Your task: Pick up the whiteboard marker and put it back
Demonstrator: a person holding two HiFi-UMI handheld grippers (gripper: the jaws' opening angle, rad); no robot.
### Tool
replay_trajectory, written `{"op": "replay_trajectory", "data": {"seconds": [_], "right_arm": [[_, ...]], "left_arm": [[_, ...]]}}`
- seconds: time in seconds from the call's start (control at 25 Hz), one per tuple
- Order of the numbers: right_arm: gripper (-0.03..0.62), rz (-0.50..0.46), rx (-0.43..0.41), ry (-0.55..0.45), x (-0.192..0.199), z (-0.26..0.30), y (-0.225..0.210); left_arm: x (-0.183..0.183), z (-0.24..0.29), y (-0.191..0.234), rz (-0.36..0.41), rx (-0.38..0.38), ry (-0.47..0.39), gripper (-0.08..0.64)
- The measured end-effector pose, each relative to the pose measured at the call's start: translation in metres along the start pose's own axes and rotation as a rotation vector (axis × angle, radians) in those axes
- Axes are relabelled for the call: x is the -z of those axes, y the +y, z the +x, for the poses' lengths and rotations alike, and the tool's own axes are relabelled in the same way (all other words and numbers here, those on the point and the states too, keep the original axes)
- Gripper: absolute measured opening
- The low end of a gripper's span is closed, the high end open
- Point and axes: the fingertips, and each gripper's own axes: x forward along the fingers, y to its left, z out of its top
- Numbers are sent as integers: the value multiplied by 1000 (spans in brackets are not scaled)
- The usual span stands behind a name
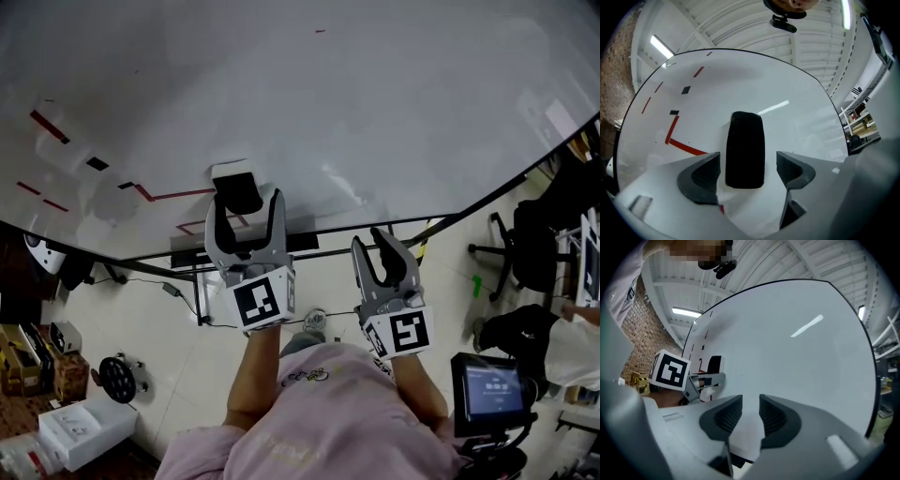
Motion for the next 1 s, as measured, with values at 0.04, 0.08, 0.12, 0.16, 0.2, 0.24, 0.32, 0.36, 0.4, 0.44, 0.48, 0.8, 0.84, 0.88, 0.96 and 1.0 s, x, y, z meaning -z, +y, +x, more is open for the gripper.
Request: {"op": "replay_trajectory", "data": {"seconds": [0.04, 0.08, 0.12, 0.16, 0.2, 0.24, 0.32, 0.36, 0.4, 0.44, 0.48, 0.8, 0.84, 0.88, 0.96, 1.0], "right_arm": [[115, 0, -2, -3, -1, -2, 1], [115, -1, -4, -6, -3, -4, 3], [115, -2, -6, -9, -4, -6, 4], [114, -4, -8, -14, -5, -10, 6], [115, -6, -11, -19, -7, -14, 8], [114, -7, -14, -24, -9, -20, 10], [115, -9, -22, -36, -13, -36, 15], [115, -11, -27, -42, -16, -45, 17], [115, -14, -33, -49, -18, -57, 20], [115, -17, -37, -56, -20, -70, 23], [115, -18, -42, -62, -21, -85, 26], [114, -4, -71, -73, -3, -257, 57], [114, 1, -81, -70, 0, -281, 63], [115, 5, -91, -67, 2, -305, 69], [115, 10, -112, -53, 4, -353, 81], [114, 14, -122, -45, 4, -377, 87]], "left_arm": [[-1, -5, 1, -3, -1, -3, 367], [-2, -11, 2, -6, -7, -3, 367], [-2, -17, 4, -9, -15, 0, 367], [-1, -24, 6, -10, -24, 6, 367], [-1, -32, 7, -10, -32, 15, 367], [-1, -40, 8, -11, -39, 25, 367], [-3, -58, 7, -13, -49, 39, 367], [-6, -69, 5, -14, -53, 40, 367], [-9, -80, 2, -13, -56, 38, 367], [-13, -92, -2, -11, -58, 34, 366], [-17, -107, -6, -8, -60, 29, 366], [-39, -278, -70, 21, -72, 28, 365], [-40, -304, -77, 16, -68, 33, 365], [-43, -330, -84, 9, -67, 39, 365], [-51, -385, -99, -3, -75, 56, 364], [-58, -413, -107, -3, -79, 62, 364]]}}
